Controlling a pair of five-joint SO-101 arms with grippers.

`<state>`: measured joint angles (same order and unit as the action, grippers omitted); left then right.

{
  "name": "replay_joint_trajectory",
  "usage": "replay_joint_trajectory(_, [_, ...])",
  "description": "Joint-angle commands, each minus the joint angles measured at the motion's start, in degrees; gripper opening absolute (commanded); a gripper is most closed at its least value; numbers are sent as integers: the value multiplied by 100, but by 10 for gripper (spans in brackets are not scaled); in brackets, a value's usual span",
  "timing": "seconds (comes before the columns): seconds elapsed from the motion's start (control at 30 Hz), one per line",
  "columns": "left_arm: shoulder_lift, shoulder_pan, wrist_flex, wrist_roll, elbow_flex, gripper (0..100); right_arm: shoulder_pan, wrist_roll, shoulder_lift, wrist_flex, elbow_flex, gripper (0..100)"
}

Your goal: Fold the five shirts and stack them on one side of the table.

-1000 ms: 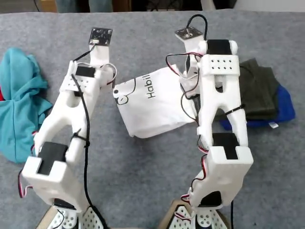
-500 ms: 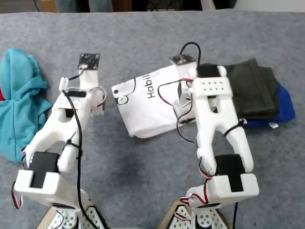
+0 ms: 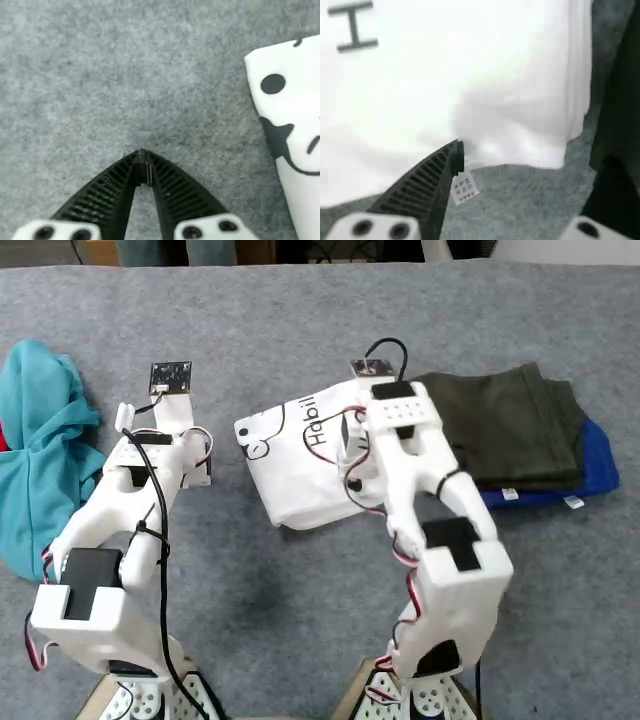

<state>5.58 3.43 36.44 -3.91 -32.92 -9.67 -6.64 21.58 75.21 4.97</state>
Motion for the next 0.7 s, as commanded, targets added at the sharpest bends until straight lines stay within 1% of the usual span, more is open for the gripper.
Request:
replay_joint_trajectory(0.0, [-35,66,44,-53,233,29,-62,-53,435,-44,-708,376])
replay_joint_trajectory(0.27, [-35,66,44,-53,233,29,-44,-44,1543,413,-1745,195])
replay_joint_trajectory(0.43, [-35,66,44,-53,233,29,255,-44,1763,703,-2009,93])
replay_joint_trajectory(0.57, [-35,66,53,-53,233,29,492,9,1745,870,-2185,29])
replay_joint_trajectory(0.67, [-35,57,53,-53,233,29,519,9,1754,1090,-2475,20])
